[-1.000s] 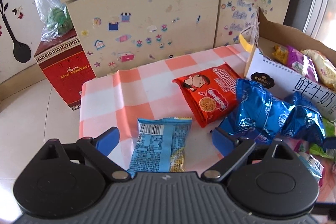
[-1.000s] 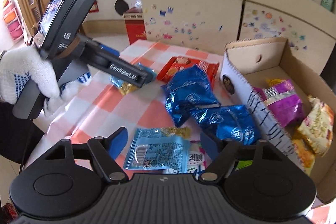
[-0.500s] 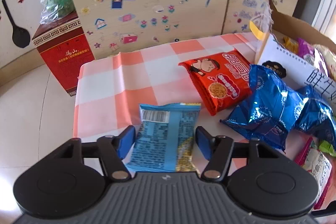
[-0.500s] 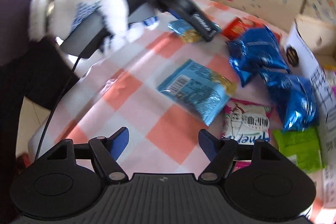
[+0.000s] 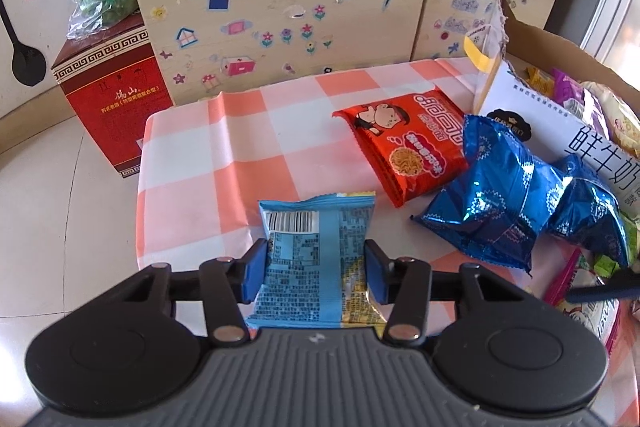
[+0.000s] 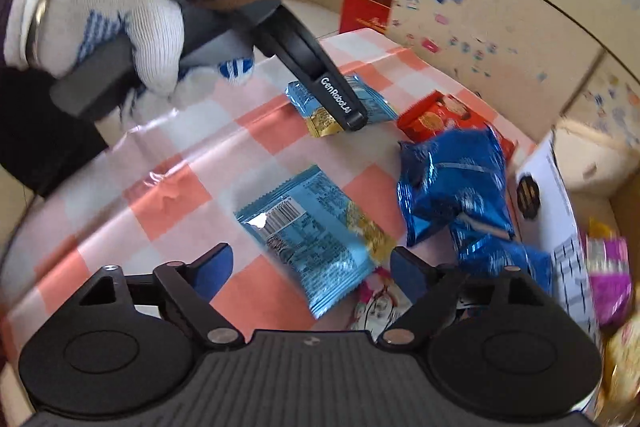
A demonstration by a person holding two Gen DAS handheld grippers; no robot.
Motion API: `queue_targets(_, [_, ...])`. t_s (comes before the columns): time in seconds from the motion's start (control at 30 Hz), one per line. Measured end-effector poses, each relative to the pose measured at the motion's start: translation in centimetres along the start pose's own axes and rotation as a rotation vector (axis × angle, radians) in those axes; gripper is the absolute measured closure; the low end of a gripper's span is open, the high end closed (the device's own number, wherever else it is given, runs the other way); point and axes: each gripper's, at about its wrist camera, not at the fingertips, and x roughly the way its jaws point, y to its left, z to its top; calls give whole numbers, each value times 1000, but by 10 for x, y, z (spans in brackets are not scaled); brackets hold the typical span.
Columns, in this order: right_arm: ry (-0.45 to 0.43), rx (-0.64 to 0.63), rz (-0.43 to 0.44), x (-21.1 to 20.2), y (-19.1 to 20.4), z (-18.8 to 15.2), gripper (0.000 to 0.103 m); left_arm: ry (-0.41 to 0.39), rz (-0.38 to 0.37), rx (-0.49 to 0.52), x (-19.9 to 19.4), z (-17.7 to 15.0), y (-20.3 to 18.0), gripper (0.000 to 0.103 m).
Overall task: Organize snacks
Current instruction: 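Close the left tool on a light blue packet while the right tool approaches another, then close the right tool on the light blue packet while the left tool lifts its packet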
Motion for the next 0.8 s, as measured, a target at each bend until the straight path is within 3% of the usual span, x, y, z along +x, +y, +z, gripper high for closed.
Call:
queue_targets(0.27, [-14, -90, 10, 20, 1, 12, 8, 15, -9, 15, 1, -1, -2, 52])
queue_targets(0.5, [14, -32, 38, 28, -3, 11, 6, 12, -17, 38, 6, -1, -9, 37])
queue_targets(0.6, [29, 32, 76, 28, -7, 11, 14, 11, -15, 46, 7, 0, -12, 30])
queue_targets(0.77, [20, 61, 66, 23, -4, 9, 29, 11, -8, 47, 10, 0, -11, 19])
queue_targets(0.8, [17, 70, 62, 23, -4, 8, 32, 16, 10, 50, 11, 0, -11, 5])
